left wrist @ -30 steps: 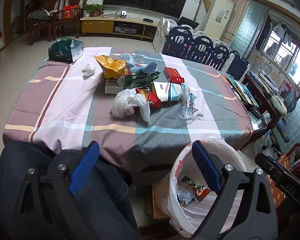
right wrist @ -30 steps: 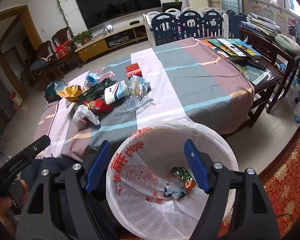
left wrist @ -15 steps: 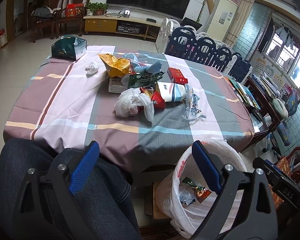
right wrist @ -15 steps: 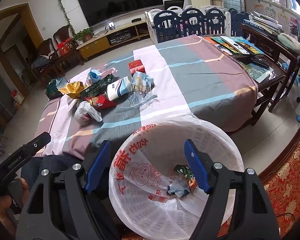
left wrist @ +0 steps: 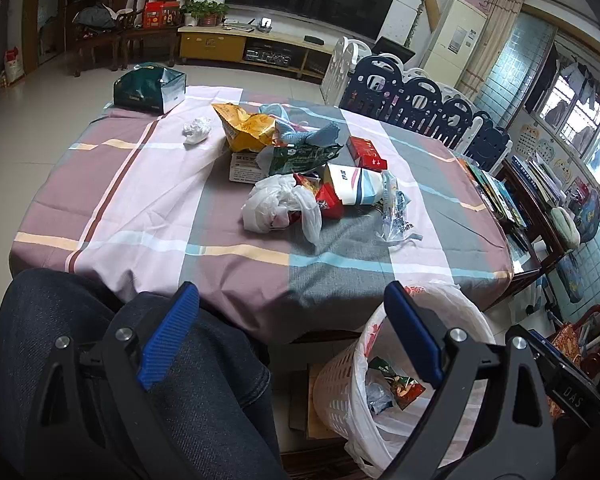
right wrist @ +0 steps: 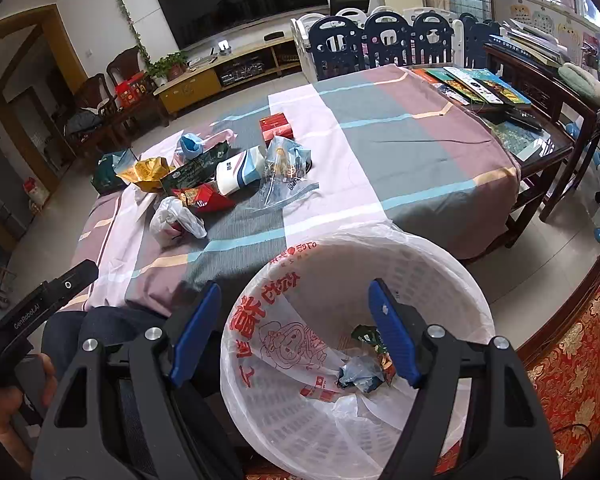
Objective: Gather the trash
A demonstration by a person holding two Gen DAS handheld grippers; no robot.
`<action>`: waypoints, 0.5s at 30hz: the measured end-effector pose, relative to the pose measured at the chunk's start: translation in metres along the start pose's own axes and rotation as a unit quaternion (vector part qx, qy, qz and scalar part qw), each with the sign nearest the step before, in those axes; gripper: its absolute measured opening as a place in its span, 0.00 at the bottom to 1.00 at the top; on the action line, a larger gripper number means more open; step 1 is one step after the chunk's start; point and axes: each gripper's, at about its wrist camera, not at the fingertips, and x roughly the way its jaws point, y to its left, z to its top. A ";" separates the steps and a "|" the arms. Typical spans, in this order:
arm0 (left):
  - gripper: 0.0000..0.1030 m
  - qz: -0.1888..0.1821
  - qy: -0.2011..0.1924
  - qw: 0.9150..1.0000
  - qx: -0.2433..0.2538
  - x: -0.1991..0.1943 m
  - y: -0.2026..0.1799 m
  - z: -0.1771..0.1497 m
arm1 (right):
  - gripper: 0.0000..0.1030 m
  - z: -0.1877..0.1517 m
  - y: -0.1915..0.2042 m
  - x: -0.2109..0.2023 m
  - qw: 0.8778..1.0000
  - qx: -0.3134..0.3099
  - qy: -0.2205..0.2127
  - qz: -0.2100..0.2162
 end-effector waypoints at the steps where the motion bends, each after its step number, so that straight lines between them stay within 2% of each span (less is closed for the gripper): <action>1: 0.91 0.000 0.001 1.000 0.000 0.000 0.000 0.000 | 0.73 0.000 0.001 0.001 1.000 0.000 0.000 0.000; 15: 0.91 0.004 0.005 1.000 -0.009 0.004 0.005 0.000 | 0.73 -0.002 0.003 0.005 1.000 -0.001 0.006 0.004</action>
